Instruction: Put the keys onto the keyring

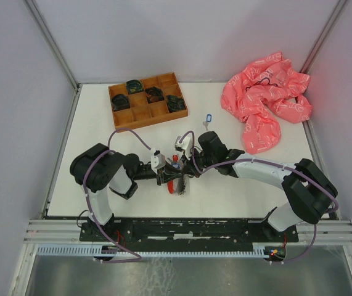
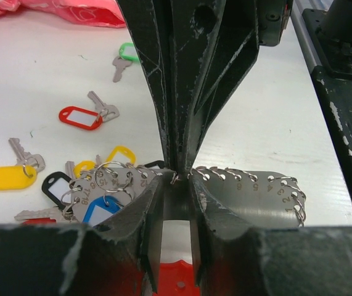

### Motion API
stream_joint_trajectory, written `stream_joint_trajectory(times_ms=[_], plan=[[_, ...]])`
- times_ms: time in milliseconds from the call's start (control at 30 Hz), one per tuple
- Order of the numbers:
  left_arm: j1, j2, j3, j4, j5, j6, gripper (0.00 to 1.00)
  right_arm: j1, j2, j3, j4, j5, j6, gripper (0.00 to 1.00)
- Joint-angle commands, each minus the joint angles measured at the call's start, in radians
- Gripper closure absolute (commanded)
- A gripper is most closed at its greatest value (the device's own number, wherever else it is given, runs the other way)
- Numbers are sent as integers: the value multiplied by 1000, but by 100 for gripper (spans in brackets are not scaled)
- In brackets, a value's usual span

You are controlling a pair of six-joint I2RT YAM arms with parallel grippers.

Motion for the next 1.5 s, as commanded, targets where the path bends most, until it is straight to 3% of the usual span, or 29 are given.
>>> stream_joint_trajectory(times_ms=[0, 267, 433, 600, 800, 1000, 1167, 1267, 1367, 1467], plan=[[2, 21, 15, 165, 53, -16, 73, -1, -13, 33, 21, -18, -19, 99], [1, 21, 18, 166, 47, -32, 92, -1, -22, 26, 21, -20, -15, 99], [-6, 12, 17, 173, 63, -44, 93, -1, -25, 26, 26, -24, -10, 99], [-9, 18, 19, 174, 68, -46, 83, -1, -22, 28, 27, -31, -11, 99], [-10, 32, 33, 176, 75, -60, 81, -1, -12, 33, 29, -45, -11, 99], [-10, 28, 25, 175, 43, -64, 97, -1, -14, 29, 26, -26, -7, 99], [-10, -19, -15, 155, -17, -67, 97, -2, -78, 14, 16, 43, 13, 78], [-10, -81, -18, 52, -61, -41, 97, -1, -129, 9, -11, 90, 23, 66], [-15, -171, 7, -202, -123, 22, 97, -3, -189, -8, -19, 141, 28, 50], [-40, -273, 66, -522, -205, 127, 97, -6, -243, -32, -13, 197, 38, 40]])
